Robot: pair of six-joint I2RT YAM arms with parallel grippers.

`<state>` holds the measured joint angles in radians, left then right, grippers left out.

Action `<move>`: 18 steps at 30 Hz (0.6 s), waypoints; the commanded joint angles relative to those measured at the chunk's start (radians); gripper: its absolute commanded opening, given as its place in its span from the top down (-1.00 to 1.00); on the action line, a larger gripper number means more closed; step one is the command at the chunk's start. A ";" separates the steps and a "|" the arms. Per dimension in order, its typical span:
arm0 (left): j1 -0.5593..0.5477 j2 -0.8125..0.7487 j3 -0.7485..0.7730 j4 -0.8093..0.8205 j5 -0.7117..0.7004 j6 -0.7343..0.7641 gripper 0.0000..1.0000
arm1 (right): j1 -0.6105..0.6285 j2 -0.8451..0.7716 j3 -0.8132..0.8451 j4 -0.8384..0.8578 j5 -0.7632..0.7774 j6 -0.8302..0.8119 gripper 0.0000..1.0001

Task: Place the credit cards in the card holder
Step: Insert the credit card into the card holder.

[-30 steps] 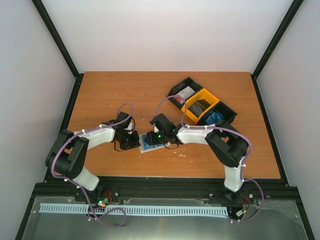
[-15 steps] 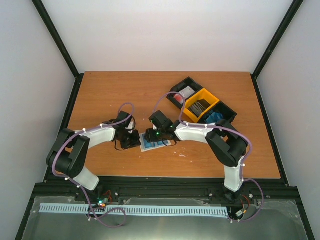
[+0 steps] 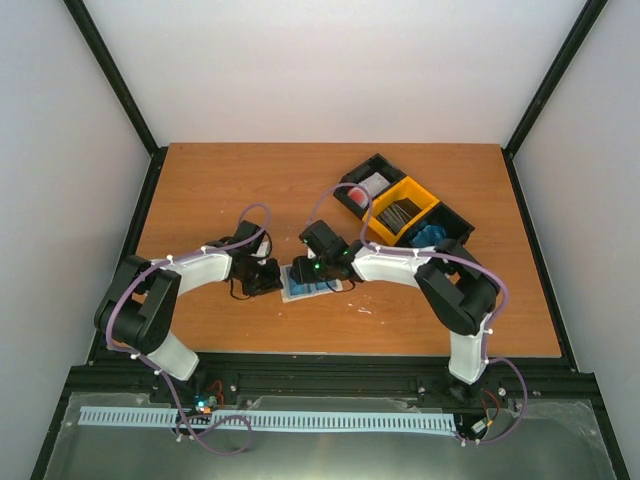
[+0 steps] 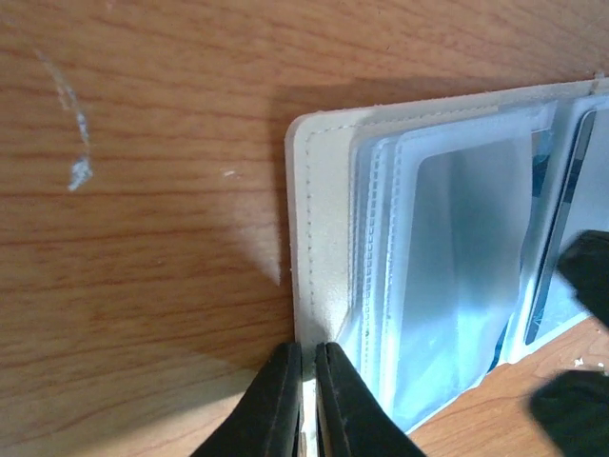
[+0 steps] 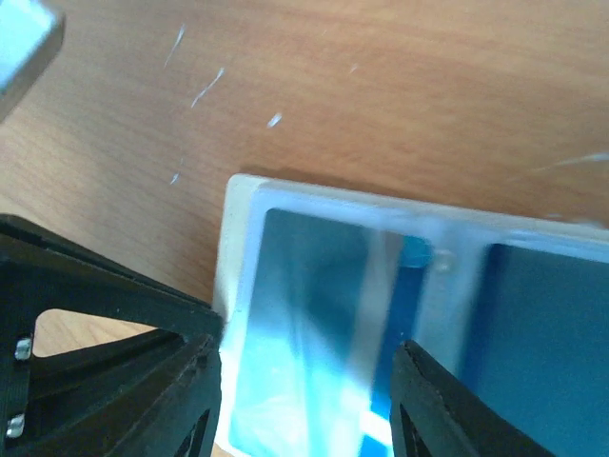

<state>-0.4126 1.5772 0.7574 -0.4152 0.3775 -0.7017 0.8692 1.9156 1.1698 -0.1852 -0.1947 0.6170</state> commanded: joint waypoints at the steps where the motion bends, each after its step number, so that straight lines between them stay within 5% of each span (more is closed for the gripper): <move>1: -0.006 -0.026 0.031 0.004 -0.015 0.035 0.83 | -0.038 -0.125 -0.040 -0.026 0.120 0.003 0.02; 8: -0.005 -0.073 0.050 -0.025 -0.072 0.091 0.57 | -0.166 -0.151 -0.100 -0.089 0.035 -0.013 0.06; 18: -0.006 -0.034 0.071 -0.018 -0.105 0.139 0.70 | -0.187 -0.097 -0.030 -0.119 -0.060 -0.144 0.28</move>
<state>-0.4126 1.5215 0.7925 -0.4271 0.2962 -0.6056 0.6777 1.7851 1.0824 -0.2584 -0.2184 0.5682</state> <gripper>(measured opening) 0.160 0.360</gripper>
